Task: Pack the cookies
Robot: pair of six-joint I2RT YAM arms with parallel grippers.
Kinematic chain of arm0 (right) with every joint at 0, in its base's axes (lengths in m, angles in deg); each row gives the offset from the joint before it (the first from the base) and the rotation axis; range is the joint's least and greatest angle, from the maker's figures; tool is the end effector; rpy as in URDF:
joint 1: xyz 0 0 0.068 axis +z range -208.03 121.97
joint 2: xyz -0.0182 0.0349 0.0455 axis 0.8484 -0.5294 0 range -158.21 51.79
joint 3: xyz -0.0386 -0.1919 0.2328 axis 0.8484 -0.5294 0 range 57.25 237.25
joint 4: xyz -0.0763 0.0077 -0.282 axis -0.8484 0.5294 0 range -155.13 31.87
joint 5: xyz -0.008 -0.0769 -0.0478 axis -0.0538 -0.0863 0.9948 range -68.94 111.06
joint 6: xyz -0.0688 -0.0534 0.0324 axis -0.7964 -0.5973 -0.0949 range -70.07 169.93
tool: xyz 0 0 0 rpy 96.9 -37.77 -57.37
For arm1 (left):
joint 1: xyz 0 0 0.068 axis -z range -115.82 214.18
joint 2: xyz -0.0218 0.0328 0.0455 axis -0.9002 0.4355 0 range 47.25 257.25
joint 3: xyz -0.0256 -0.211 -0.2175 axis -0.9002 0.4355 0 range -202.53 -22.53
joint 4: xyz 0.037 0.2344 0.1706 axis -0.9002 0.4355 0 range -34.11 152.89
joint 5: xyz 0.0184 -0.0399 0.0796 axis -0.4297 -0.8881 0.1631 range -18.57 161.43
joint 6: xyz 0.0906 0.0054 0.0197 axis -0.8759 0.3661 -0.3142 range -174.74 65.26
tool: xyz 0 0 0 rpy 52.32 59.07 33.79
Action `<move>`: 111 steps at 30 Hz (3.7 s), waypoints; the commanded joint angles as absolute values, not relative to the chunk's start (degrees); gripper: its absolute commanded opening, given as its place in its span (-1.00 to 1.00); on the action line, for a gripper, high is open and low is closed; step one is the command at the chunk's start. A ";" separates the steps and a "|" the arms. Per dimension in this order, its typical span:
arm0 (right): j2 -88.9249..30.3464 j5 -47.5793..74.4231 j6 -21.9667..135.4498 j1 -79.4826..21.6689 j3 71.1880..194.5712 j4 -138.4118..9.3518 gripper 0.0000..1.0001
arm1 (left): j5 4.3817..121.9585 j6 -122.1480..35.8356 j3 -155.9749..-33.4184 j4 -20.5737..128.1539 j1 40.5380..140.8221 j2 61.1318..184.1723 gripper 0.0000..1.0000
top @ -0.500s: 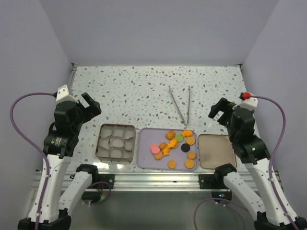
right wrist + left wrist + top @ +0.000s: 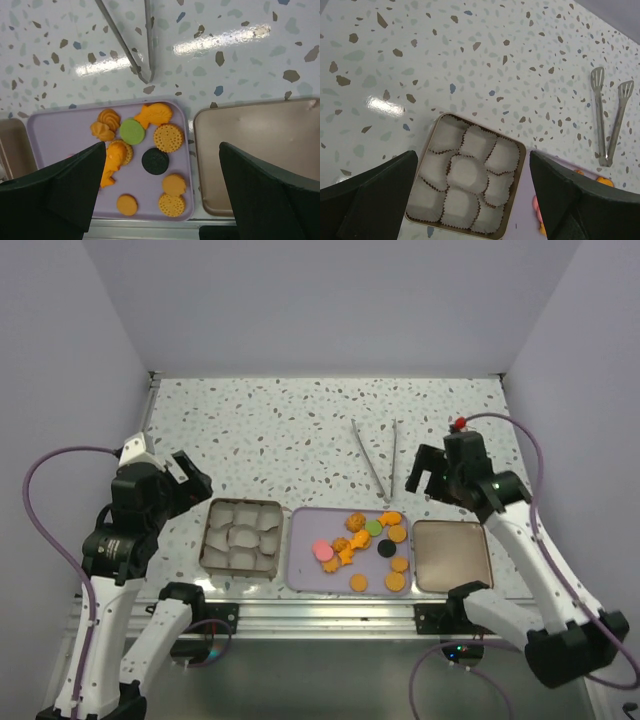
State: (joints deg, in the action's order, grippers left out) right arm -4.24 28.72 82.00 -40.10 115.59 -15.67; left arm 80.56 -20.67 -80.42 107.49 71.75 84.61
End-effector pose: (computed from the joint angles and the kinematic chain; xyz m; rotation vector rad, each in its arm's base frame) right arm 0.2280 0.0621 0.3153 0.3577 2.3722 0.2524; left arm 0.1580 -0.0077 0.3661 -0.5775 2.0364 -0.2668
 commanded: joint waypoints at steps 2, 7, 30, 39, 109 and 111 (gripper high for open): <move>-21.89 30.09 76.39 -37.04 121.92 -17.84 0.97 | 81.54 -22.03 -81.77 110.47 71.91 84.95 1.00; -34.58 31.00 70.32 -36.76 128.59 -21.53 0.98 | 79.87 -22.75 -80.71 111.96 71.91 83.29 0.98; -61.85 29.32 70.31 -36.76 138.72 -29.96 0.97 | 76.70 -22.22 -80.71 115.13 71.91 83.54 0.87; -64.75 29.24 71.02 -36.76 139.07 -31.38 0.12 | 76.35 -22.22 -79.57 113.47 71.91 84.77 0.85; -9.11 15.35 76.56 -21.30 127.30 15.73 -0.16 | 68.09 -21.60 -75.35 105.02 71.92 84.34 0.82; -9.64 15.61 76.73 -21.12 126.86 15.21 -0.14 | 68.18 -21.86 -75.52 105.37 72.00 84.16 0.82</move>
